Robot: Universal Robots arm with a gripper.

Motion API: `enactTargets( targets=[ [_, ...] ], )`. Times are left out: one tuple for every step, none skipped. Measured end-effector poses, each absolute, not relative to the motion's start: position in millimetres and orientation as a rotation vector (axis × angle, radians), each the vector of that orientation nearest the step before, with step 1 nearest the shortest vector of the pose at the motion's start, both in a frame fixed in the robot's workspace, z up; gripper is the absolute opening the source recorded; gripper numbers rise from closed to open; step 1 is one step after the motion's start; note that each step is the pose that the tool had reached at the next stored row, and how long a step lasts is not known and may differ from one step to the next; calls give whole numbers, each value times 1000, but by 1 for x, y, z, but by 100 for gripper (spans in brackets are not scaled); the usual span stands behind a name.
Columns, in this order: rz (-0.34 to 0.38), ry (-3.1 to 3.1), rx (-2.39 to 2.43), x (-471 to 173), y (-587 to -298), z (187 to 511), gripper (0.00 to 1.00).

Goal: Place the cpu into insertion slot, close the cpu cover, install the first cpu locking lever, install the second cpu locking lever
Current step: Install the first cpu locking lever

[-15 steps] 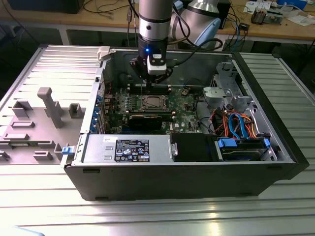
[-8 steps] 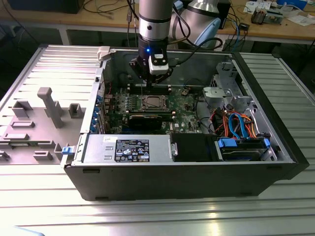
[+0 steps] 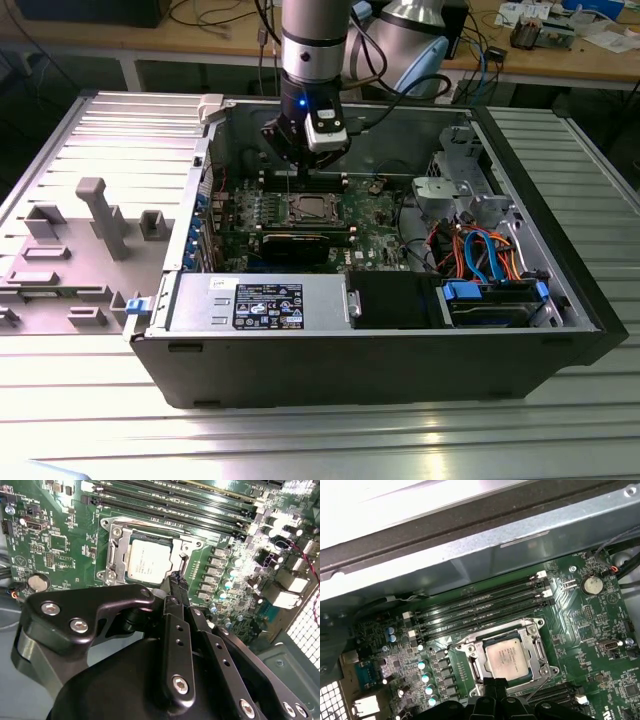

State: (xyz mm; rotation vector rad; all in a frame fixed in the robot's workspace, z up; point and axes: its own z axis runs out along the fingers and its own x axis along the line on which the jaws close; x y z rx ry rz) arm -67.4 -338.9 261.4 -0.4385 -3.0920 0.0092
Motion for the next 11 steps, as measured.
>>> enactTargets(
  targets=[
    [9,-3094,-427,-67,-339,261,11],
    [9,-3095,-417,-67,-339,261,11],
    [10,-3097,-404,-67,-339,261,11],
    [10,-3098,-395,-67,-339,261,11],
    [10,-3100,-376,-68,-339,261,11],
    [10,-3102,-361,-68,-339,261,11],
    [10,-3104,-345,-68,-339,261,11],
    [11,-3110,-291,-70,-339,261,11],
    [11,-3112,-265,-70,-339,261,11],
    [10,-3114,-247,-71,-339,261,11],
    [9,-3114,-241,-73,-339,261,11]
  ],
)
